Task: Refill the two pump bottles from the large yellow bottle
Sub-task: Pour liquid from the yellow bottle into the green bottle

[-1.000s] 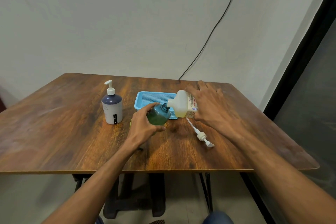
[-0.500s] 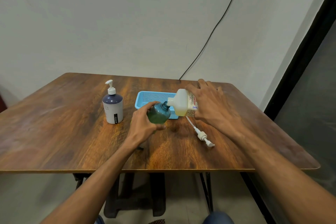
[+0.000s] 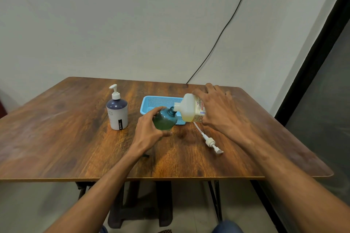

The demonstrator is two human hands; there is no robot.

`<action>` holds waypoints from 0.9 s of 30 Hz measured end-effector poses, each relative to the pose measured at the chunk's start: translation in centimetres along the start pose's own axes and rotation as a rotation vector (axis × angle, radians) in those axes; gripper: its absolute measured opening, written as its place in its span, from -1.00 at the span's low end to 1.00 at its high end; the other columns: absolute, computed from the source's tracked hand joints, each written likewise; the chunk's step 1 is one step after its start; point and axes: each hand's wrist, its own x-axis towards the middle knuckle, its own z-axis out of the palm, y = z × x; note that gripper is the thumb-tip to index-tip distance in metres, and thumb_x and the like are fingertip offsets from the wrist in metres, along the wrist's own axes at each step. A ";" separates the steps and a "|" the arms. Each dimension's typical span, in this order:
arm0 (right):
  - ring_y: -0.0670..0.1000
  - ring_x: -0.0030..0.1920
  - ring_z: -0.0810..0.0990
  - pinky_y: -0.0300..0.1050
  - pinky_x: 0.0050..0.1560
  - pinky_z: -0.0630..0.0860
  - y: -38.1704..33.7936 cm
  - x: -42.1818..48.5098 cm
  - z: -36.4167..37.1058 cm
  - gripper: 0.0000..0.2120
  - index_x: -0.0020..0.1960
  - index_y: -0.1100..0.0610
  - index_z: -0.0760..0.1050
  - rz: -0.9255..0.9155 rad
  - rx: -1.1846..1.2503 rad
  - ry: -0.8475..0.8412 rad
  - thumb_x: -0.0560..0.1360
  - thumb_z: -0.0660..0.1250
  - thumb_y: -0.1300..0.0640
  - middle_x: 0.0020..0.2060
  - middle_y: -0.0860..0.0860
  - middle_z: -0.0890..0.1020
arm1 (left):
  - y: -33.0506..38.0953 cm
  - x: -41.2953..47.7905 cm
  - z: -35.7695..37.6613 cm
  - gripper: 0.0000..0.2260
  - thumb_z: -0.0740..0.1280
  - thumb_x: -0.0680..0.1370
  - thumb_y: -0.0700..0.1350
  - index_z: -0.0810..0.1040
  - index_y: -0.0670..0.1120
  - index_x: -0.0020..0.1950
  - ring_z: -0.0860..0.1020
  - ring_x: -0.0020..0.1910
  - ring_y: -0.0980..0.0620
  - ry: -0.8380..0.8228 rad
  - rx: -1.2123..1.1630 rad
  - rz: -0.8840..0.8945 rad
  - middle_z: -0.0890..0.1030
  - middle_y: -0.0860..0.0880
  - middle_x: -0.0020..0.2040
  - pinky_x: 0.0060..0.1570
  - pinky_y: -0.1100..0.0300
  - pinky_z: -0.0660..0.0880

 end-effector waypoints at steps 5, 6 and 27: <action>0.13 0.23 0.42 0.22 0.12 0.42 0.0 0.1 0.1 -0.22 0.42 -0.07 0.34 -0.002 0.004 0.007 0.27 0.56 -0.06 0.18 0.08 0.44 | 0.1 0.0 0.0 -0.22 0.65 0.27 -0.14 0.44 -0.09 0.45 0.45 0.21 0.13 -0.003 -0.014 -0.005 0.55 -0.06 0.33 0.14 0.38 0.37; 0.12 0.22 0.42 0.22 0.11 0.42 0.0 0.1 0.1 -0.22 0.42 -0.07 0.34 -0.004 0.003 0.010 0.27 0.56 -0.05 0.18 0.08 0.44 | 0.1 0.0 0.0 -0.22 0.66 0.27 -0.14 0.44 -0.09 0.44 0.45 0.21 0.13 -0.003 -0.017 -0.005 0.56 -0.06 0.33 0.14 0.38 0.38; 0.12 0.23 0.42 0.22 0.14 0.42 0.4 0.0 0.6 -0.25 0.41 -0.08 0.34 0.001 0.028 0.028 0.28 0.55 -0.06 0.18 0.07 0.44 | -0.2 0.1 0.3 -0.21 0.66 0.25 -0.14 0.45 -0.06 0.44 0.45 0.20 0.13 -0.001 -0.003 -0.013 0.56 -0.04 0.32 0.01 0.53 0.33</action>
